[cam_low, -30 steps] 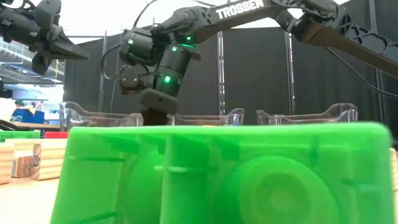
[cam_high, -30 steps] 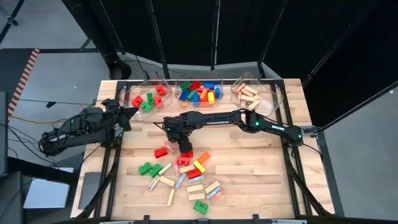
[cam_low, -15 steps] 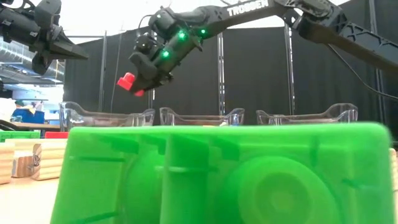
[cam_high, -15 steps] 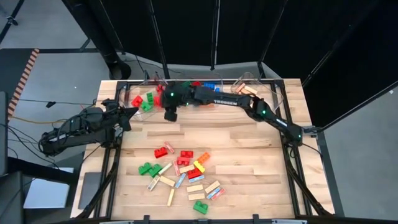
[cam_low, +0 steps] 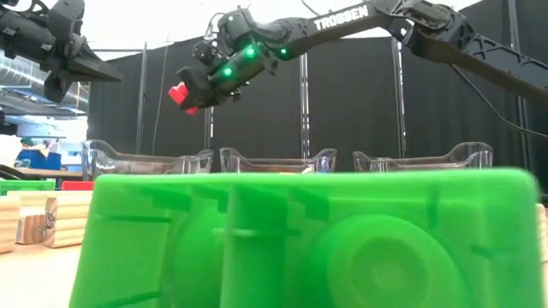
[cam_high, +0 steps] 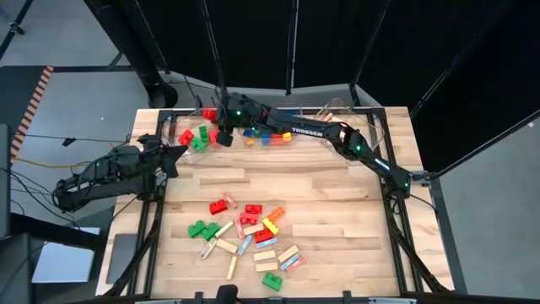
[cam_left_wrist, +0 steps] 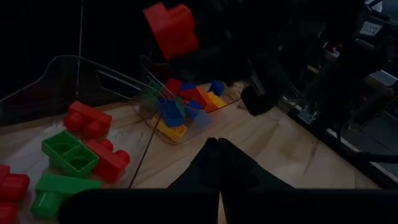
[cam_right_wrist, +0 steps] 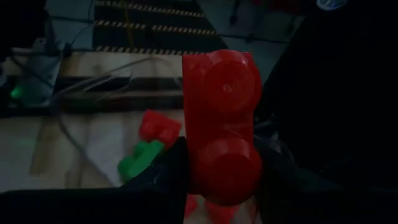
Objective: Sort blocks by size
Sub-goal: Put the small red game piece into the left transparent bin, then put the brown wooden block into the right transparent bin, then put the large orange game piece into the middle transparent bin
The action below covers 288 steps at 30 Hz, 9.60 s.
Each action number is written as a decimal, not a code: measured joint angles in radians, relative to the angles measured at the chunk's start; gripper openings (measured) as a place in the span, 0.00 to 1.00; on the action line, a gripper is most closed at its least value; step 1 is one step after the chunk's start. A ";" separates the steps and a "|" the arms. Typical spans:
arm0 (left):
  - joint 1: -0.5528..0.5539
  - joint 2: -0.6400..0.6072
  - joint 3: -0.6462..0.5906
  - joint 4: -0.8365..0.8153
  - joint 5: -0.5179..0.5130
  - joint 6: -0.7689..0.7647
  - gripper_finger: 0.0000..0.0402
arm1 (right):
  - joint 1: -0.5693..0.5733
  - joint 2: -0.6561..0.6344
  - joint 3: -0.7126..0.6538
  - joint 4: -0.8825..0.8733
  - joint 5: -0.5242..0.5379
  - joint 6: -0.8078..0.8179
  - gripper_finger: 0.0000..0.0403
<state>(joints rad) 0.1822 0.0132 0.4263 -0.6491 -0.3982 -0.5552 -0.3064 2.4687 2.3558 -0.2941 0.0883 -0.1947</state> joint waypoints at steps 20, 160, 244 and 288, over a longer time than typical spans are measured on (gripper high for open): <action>0.000 0.000 0.000 0.000 -0.010 0.000 0.01 | 0.023 -0.061 -0.005 -0.182 -0.223 0.005 0.59; 0.001 0.000 0.000 -0.004 -0.042 -0.008 0.01 | 0.367 0.029 -0.298 -0.175 0.189 0.523 0.69; 0.001 0.000 -0.001 -0.003 -0.013 -0.007 0.01 | 0.210 -0.894 -0.743 -0.722 0.284 0.360 0.18; 0.001 0.000 -0.001 -0.001 -0.039 -0.007 0.01 | 0.386 -0.882 -1.183 -0.114 -0.210 0.065 0.68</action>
<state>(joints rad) 0.1831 0.0135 0.4255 -0.6500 -0.4372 -0.5627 0.0794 1.5869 1.1732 -0.4077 -0.1219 -0.1294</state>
